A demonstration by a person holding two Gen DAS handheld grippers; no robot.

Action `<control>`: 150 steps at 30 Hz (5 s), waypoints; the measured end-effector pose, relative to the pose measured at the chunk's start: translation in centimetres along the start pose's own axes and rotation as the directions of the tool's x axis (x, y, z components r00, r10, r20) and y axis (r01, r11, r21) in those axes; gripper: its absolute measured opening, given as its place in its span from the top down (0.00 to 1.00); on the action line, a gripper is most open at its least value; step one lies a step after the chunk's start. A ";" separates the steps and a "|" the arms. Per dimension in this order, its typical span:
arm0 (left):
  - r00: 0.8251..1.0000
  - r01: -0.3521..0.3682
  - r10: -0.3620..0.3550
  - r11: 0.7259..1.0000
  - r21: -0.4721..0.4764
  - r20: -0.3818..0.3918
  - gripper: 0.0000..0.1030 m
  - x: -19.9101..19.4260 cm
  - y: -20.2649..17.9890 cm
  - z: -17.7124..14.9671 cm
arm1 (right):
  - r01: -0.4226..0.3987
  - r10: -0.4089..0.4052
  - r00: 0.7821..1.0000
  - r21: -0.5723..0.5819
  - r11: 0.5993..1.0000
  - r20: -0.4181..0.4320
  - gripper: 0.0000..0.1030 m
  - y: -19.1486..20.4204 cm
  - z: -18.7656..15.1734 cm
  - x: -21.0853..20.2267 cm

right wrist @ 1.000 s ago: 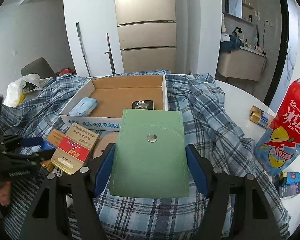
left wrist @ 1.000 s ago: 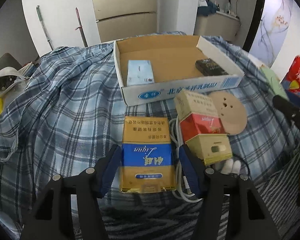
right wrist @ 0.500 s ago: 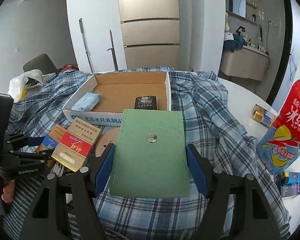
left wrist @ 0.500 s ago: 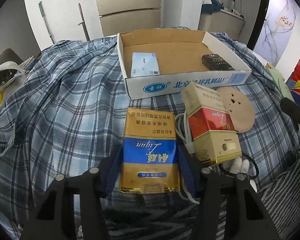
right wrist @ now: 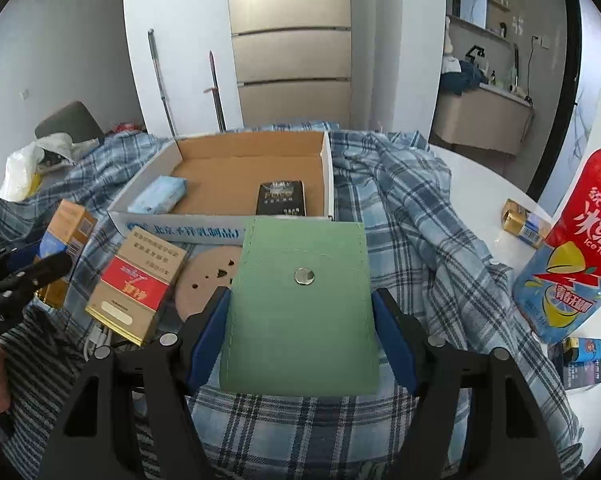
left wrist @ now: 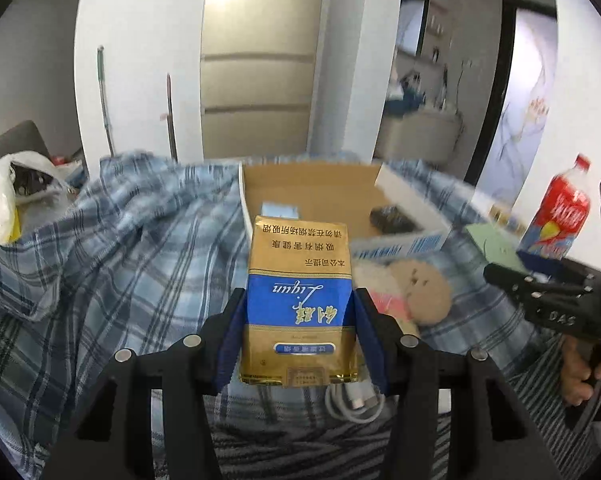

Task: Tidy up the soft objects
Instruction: 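Grasp the gold-blue Liqun box with the left gripper and lift it, then drop the green card holder into the white box with the right while the left drops the gold-blue box, then withdraw both grippers and move the right gripper over the red-white Liqun box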

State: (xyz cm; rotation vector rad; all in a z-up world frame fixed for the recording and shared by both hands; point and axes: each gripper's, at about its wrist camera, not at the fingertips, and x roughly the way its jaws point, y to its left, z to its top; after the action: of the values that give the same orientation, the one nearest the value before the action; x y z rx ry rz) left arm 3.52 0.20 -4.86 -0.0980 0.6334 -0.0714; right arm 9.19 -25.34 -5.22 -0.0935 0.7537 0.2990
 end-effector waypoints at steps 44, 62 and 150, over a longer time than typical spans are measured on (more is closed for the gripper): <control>0.921 0.023 -0.029 1.000 0.020 0.387 0.47 -4.7 -4.3 15.0 | -0.067 0.063 0.863 -0.010 0.998 0.502 0.32 5.0 14.0 -6.5; 0.989 -0.018 0.026 0.998 -0.054 0.144 0.47 8.4 2.0 10.0 | -0.249 0.229 0.961 0.126 0.960 0.154 0.32 2.0 10.3 7.9; 0.943 0.015 -0.004 0.999 -0.030 0.332 0.00 -6.3 -1.5 7.9 | -0.079 0.075 0.953 0.002 0.997 0.294 0.17 1.5 9.1 -4.6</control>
State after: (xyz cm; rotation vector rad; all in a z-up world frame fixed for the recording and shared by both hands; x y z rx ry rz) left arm 3.11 -0.12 5.33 -0.1408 0.2967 -0.0525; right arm 11.54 -23.21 4.62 -0.0058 0.4636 0.3726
